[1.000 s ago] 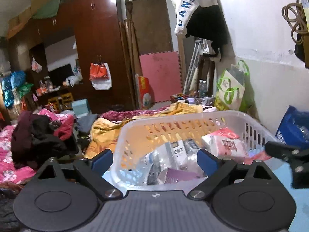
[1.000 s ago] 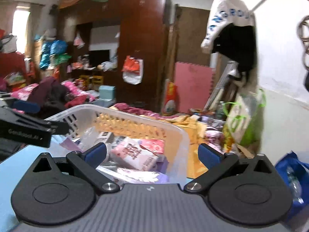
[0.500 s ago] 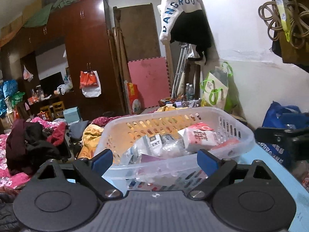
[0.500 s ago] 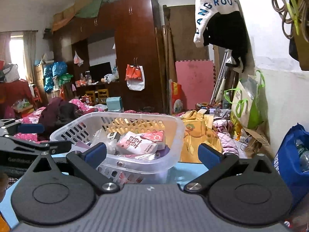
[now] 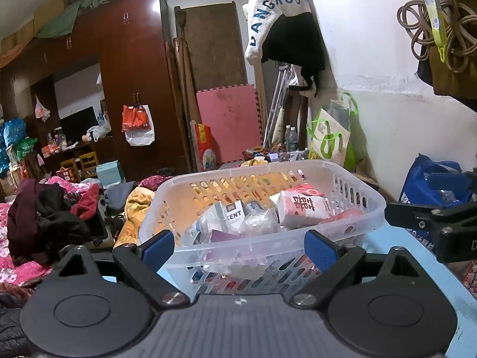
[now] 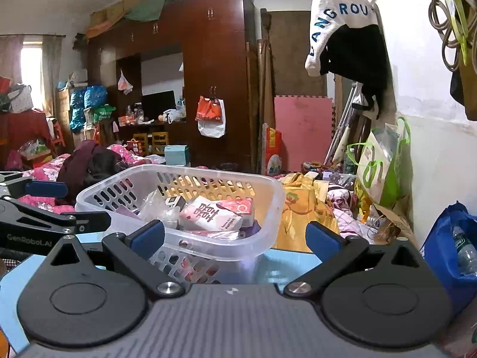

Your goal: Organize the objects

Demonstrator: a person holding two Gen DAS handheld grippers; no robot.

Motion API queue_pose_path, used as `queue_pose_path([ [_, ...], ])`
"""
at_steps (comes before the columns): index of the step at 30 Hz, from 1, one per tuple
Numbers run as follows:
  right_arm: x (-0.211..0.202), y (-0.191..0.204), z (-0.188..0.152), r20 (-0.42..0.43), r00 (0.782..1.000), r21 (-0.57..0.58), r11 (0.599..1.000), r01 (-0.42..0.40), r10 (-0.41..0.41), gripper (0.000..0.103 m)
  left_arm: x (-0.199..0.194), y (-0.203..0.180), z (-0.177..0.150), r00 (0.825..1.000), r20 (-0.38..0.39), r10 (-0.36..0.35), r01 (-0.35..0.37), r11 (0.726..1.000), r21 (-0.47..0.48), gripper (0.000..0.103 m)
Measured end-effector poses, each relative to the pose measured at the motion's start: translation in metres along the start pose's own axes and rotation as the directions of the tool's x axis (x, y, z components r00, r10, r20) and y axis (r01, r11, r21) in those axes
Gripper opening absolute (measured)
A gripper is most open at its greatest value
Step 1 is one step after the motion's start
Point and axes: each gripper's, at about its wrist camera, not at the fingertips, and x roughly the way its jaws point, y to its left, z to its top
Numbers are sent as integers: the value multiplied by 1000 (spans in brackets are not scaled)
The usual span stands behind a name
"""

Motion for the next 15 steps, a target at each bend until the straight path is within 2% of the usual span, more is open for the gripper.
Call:
queue_pose_path([
  [15,2,1,-3,-9,1000,-11,1000,-14,14,103,0,5,-2,1000,0,-10,10,1000,-17,96],
])
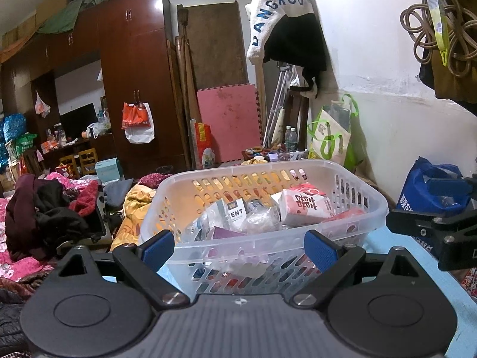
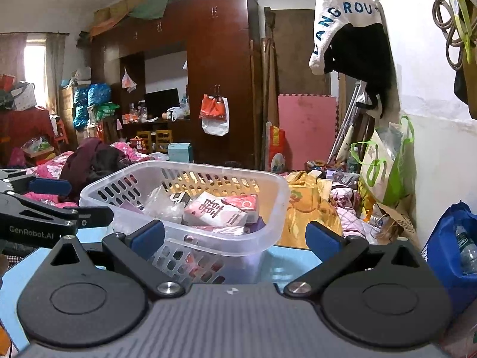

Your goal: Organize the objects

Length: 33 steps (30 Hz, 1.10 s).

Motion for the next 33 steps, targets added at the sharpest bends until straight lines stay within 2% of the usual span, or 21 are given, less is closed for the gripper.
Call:
queue_pose_path([
  [23,-2,6,1,1,1000,-33,999,-11,11,103,1,5,0,999,0,-53,53,998,-42,96],
  [33,-1,7,3,3,1000,-37,999,-16,16,103,2,4,5,999,6,-50,50,998,-30,96],
])
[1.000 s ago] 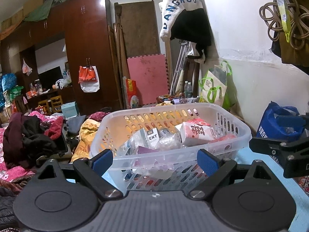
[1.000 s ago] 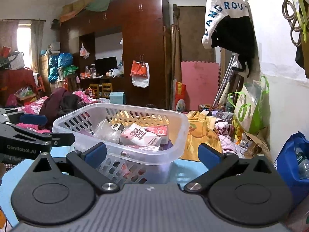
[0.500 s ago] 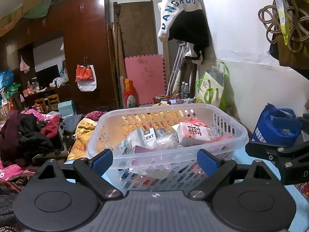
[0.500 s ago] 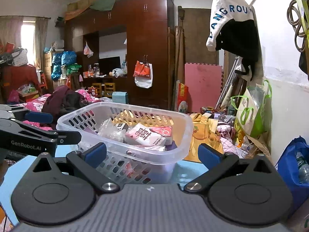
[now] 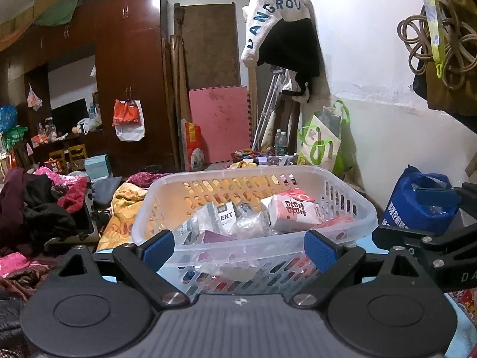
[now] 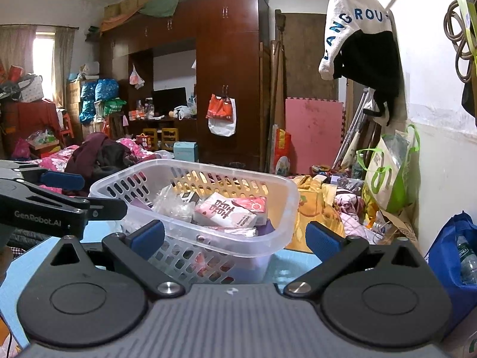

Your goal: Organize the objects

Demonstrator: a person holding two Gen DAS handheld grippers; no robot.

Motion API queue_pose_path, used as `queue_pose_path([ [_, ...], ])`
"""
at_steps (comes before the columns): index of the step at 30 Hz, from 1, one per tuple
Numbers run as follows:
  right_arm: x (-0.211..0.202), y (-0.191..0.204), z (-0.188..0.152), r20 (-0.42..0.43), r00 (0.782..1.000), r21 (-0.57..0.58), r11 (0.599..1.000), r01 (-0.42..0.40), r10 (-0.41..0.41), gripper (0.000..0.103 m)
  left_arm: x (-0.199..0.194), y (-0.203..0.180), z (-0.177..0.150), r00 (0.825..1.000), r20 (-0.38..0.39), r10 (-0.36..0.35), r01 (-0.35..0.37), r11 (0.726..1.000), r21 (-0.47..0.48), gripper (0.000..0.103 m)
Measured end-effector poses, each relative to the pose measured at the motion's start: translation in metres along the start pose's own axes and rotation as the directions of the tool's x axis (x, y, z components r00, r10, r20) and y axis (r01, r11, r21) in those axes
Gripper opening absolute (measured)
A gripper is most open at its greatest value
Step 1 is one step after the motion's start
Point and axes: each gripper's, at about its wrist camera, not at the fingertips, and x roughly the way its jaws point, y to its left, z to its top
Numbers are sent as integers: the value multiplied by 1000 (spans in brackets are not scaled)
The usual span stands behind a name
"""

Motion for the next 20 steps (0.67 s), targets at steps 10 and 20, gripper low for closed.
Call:
queue_pose_path([
  [10,1,1,-1,-7,1000,-13,1000,-1,1,103,5,-3,0,1000,-9,8,-8,1000,-5,96],
  [20,1,1,-4,-9,1000,-2,1000,2,-2,103,10,-4,1,1000,-3,2,-3,1000,-25,96],
])
